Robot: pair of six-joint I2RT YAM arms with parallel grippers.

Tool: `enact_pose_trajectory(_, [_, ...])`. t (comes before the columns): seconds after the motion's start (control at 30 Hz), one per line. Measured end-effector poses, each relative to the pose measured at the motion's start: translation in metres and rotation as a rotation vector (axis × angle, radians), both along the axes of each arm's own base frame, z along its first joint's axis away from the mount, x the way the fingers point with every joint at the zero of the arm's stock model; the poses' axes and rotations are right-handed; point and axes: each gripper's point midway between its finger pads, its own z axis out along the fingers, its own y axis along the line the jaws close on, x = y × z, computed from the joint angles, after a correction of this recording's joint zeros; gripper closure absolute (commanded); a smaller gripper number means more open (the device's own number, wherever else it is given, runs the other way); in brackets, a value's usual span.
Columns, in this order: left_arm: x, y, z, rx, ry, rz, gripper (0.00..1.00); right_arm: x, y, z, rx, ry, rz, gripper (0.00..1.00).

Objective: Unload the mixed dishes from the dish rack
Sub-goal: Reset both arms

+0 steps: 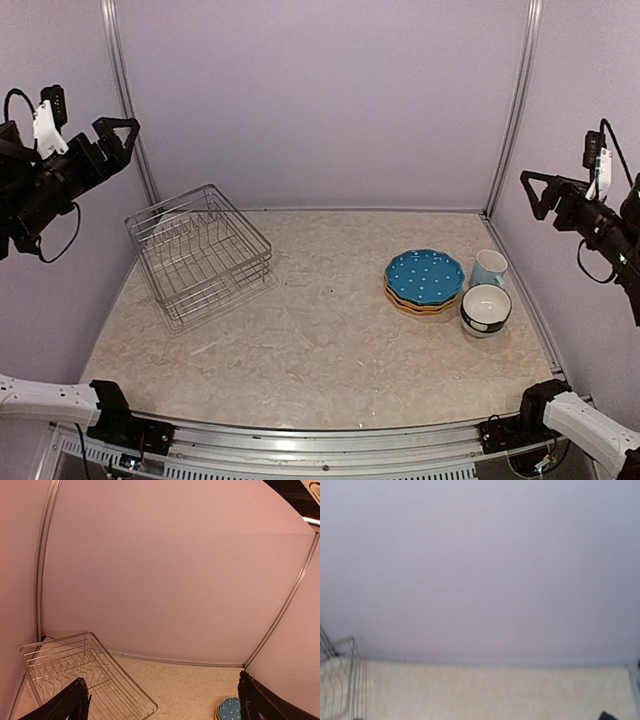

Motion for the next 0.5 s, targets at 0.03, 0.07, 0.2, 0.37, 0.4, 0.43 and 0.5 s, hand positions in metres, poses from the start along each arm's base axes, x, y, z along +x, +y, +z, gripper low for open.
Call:
enact_pose_trajectory(0.03, [-0.003, 0.004, 0.003, -0.006, -0.011, 0.003, 0.01, -0.005, -0.001, 0.007, 0.000, -0.029, -0.004, 0.00])
enact_pose_trajectory(0.07, [-0.006, 0.008, 0.006, -0.012, -0.022, 0.006, 0.01, -0.010, -0.003, 0.014, 0.001, -0.055, -0.009, 0.00])
enact_pose_trajectory(0.2, [-0.015, 0.021, 0.016, -0.030, -0.056, 0.022, 0.01, -0.023, -0.007, 0.029, 0.004, -0.123, -0.025, 0.00])
enact_pose_trajectory(0.37, [-0.024, 0.033, 0.022, -0.038, -0.080, 0.032, 0.01, -0.034, -0.015, 0.040, 0.013, -0.168, -0.064, 0.00])
enact_pose_trajectory(0.4, [-0.025, 0.034, 0.023, -0.041, -0.084, 0.035, 0.01, -0.035, -0.017, 0.042, 0.015, -0.175, -0.075, 0.00])
enact_pose_trajectory(0.43, [-0.026, 0.035, 0.024, -0.041, -0.086, 0.037, 0.01, -0.037, -0.020, 0.044, 0.018, -0.182, -0.088, 0.00])
enact_pose_trajectory(0.5, [-0.026, 0.037, 0.024, -0.041, -0.089, 0.041, 0.01, -0.038, -0.023, 0.045, 0.022, -0.188, -0.106, 0.00])
